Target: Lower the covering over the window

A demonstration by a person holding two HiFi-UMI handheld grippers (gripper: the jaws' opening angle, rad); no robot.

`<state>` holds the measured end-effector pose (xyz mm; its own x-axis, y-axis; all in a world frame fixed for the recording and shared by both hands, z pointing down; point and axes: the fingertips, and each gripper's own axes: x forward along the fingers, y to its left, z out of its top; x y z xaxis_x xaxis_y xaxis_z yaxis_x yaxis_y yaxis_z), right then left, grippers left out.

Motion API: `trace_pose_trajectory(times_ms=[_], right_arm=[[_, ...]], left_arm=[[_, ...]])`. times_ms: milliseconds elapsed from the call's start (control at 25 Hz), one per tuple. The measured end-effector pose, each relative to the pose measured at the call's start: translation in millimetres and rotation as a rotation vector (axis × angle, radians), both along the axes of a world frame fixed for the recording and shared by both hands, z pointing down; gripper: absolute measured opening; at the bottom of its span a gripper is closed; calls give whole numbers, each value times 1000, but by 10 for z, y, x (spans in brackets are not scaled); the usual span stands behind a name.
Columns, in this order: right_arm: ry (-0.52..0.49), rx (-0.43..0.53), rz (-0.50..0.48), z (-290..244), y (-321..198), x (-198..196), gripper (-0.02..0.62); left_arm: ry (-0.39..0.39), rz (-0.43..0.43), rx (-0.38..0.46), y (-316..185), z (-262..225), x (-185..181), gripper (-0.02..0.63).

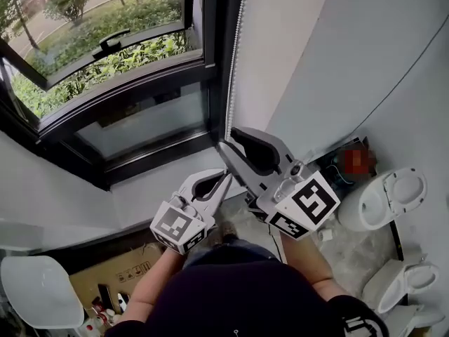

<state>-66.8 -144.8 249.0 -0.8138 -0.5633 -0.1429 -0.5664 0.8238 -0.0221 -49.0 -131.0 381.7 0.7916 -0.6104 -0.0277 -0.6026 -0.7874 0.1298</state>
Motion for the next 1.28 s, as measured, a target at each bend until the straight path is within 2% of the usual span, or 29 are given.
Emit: trace_pose_trajectory(times_ms=[120, 400, 760, 920, 1080, 1280], right_arm=[[24, 5, 63, -23, -3, 87, 46], [74, -44, 98, 145, -14, 188, 17], [161, -73, 133, 684, -137, 251, 14], [166, -96, 124, 925, -198, 326, 14], [168, -136, 120, 1193, -248, 377, 14], [233, -205, 114, 1610, -356, 393, 14]], left_arm=[[20, 46, -4, 77, 0, 114, 11], [30, 77, -41, 111, 175, 287, 11], [-13, -34, -129, -56, 712, 276, 12], [-62, -54, -119, -116, 980, 379, 12], [-73, -58, -216, -138, 1229, 462, 12], [-152, -47, -318, -132, 1684, 470, 14]])
